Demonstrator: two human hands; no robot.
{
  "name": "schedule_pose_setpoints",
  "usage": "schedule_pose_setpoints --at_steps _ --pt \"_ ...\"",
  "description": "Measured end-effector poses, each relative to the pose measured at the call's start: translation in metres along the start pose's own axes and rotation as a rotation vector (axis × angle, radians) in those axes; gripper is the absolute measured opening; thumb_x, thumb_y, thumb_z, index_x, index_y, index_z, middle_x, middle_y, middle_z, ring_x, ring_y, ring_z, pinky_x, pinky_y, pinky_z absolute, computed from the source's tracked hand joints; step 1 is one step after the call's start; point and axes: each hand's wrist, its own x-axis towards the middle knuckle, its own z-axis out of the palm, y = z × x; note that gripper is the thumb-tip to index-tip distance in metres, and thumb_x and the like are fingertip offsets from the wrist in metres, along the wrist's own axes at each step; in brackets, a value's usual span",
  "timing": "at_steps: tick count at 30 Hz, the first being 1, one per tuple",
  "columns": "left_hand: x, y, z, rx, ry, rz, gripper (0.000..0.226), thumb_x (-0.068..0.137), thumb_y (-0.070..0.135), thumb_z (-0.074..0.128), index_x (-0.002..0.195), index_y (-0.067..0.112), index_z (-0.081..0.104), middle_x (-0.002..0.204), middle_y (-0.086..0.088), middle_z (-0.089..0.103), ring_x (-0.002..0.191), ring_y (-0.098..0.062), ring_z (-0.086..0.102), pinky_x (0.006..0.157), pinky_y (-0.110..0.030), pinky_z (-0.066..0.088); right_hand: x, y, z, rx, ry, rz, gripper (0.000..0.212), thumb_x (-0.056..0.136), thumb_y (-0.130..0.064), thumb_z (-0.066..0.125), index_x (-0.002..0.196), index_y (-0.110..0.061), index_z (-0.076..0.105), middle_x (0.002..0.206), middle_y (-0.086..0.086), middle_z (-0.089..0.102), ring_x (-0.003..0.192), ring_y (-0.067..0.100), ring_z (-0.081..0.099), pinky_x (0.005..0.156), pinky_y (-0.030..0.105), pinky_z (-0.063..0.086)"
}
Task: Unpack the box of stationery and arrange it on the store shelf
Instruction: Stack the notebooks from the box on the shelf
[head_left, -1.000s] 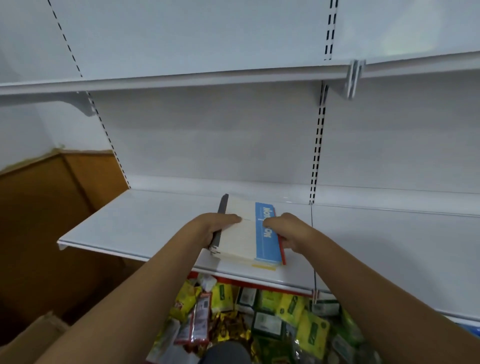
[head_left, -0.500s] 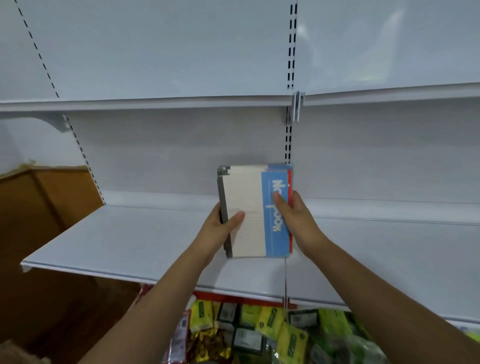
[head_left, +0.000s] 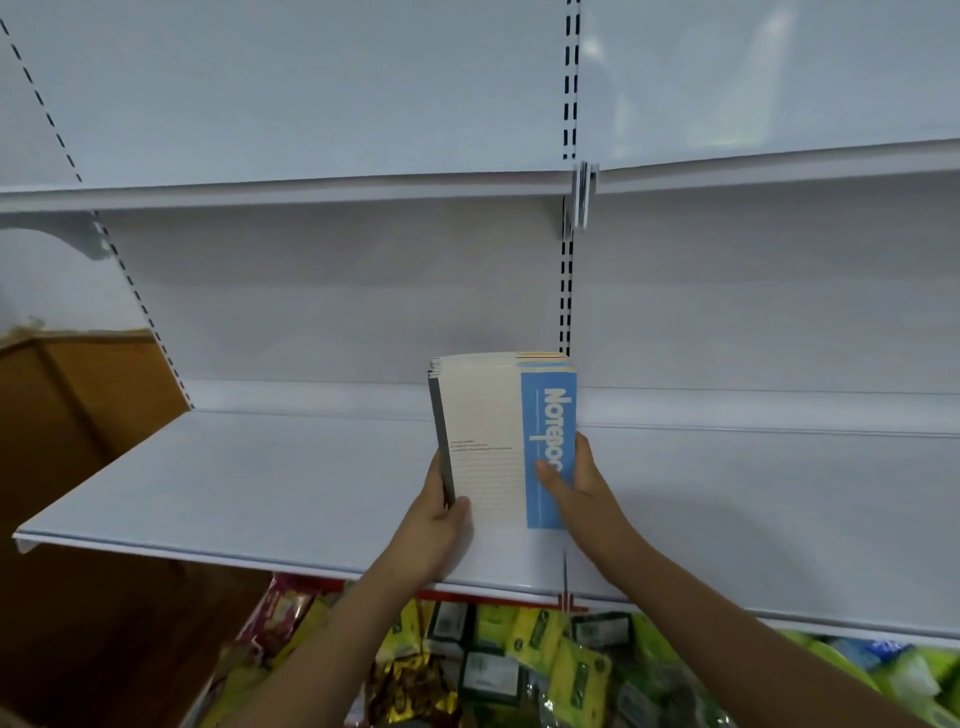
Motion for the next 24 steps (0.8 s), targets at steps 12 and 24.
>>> schedule_pose_setpoints --at_steps 12,24 --pt "0.011 0.054 0.018 -0.074 -0.115 -0.172 0.029 0.098 0.012 0.058 0.126 0.019 0.055 0.118 0.004 0.067 0.102 -0.009 0.065 0.080 -0.017 0.054 0.004 -0.029 -0.056 -0.130 0.121 0.138 0.027 0.094 -0.028 0.062 0.118 -0.021 0.051 0.108 -0.005 0.066 0.089 0.003 0.064 0.070 0.016 0.050" --pt "0.042 0.089 0.110 0.247 -0.266 -0.243 0.032 0.086 0.020 0.073 0.114 0.010 0.061 0.109 0.000 0.062 0.092 -0.013 0.060 0.079 -0.021 0.046 -0.014 -0.010 -0.159 -0.181 0.307 0.560 0.044 0.087 -0.031 0.071 0.110 0.005 0.063 0.104 0.020 0.069 0.087 0.031 0.067 0.082 0.042 0.054"
